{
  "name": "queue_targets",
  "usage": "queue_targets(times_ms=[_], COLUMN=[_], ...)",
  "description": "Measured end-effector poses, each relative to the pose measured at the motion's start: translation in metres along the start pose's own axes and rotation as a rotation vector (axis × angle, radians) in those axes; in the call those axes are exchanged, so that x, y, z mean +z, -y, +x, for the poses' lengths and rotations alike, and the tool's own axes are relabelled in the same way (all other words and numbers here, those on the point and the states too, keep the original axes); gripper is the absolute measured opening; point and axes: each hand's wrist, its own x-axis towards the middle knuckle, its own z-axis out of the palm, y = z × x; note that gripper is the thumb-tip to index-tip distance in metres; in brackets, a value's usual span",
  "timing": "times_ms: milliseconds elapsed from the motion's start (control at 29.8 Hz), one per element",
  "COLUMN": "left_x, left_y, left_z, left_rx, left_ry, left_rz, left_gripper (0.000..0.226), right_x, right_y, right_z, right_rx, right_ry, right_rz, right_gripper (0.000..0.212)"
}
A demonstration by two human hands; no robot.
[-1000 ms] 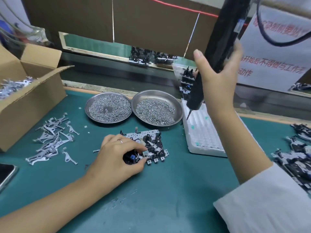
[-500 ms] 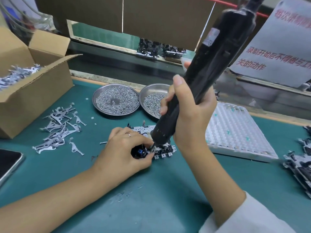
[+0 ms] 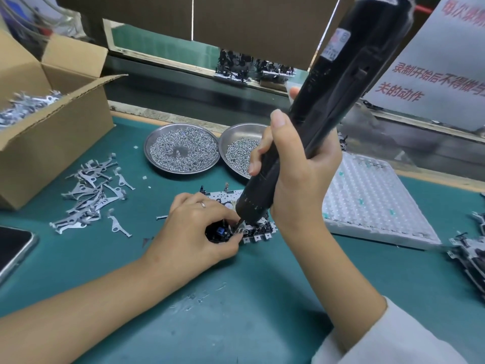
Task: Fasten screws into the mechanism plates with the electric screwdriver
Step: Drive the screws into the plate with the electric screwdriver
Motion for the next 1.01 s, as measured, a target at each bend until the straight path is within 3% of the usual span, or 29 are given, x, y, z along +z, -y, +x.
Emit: queue_targets(times_ms=[1007], left_x=[-0.0002], left_y=[-0.0007], left_z=[0.0001], left_rx=[-0.024], left_ry=[-0.016], left_rz=[-0.018], left_gripper=[0.014], right_x=[0.0005], right_y=[-0.0021], right_z=[-0.0032], right_rx=[-0.034], right_ry=[0.003], right_rz=[-0.035], right_gripper=[0.013])
